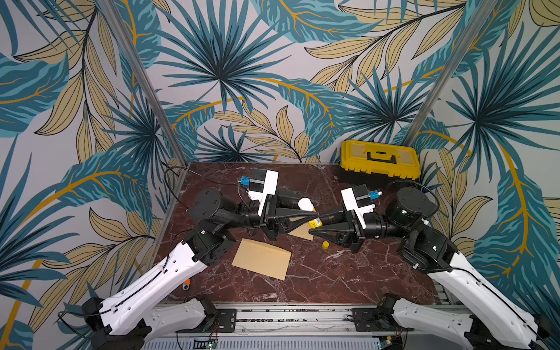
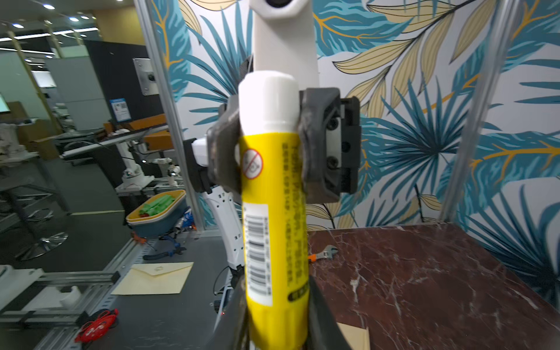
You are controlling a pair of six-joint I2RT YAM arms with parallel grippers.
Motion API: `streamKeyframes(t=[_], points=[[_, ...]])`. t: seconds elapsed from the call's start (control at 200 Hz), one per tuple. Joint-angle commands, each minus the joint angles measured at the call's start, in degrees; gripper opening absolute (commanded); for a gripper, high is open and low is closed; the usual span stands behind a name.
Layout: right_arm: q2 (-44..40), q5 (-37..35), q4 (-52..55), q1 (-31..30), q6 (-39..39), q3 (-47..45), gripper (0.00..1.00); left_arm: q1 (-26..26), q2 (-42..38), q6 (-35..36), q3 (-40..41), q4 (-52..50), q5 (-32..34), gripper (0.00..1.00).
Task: Seal the envelope with a glue stick
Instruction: Unscrew the glue stick.
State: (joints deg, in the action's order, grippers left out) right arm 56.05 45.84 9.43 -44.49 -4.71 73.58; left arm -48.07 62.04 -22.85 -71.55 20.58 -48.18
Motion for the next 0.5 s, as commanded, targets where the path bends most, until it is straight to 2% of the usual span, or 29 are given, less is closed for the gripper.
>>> streamKeyframes(t=[0.0, 0.08, 0.19, 0.225, 0.26, 0.295, 0.356, 0.496], points=[[0.49, 8.35, -6.70, 0.54, -7.48, 1.57, 0.00, -0.70, -0.68, -7.84, -2.94, 10.75, -12.86, 0.06], [1.22, 11.99, -9.43, 0.54, -10.76, 2.65, 0.00, -0.69, 0.17, -10.90, -3.35, 13.91, -14.24, 0.06], [1.85, 12.60, -8.59, 0.59, -11.01, 4.01, 0.00, -0.73, -0.19, -9.72, -3.09, 12.67, -12.20, 0.07], [1.74, 11.02, -7.34, 0.63, -9.97, 4.19, 0.10, -0.72, -0.61, -8.40, -2.99, 11.25, -10.78, 0.07], [1.40, 8.67, -6.10, 0.55, -8.90, 4.03, 0.28, -0.73, -1.09, -7.07, -2.62, 9.84, -8.84, 0.09], [0.86, 5.71, -5.29, 0.63, -7.89, 3.44, 0.36, -0.71, -1.77, -5.43, -2.09, 8.36, -6.59, 0.10], [-0.41, 0.87, -5.99, 0.50, -6.74, 1.78, 0.45, -0.73, -3.06, -2.96, -0.58, 7.05, -1.04, 0.10], [-3.34, -11.54, -18.93, 0.54, -9.14, -5.84, 0.51, -0.69, -4.69, -3.38, 4.19, 11.98, 13.01, 0.09]])
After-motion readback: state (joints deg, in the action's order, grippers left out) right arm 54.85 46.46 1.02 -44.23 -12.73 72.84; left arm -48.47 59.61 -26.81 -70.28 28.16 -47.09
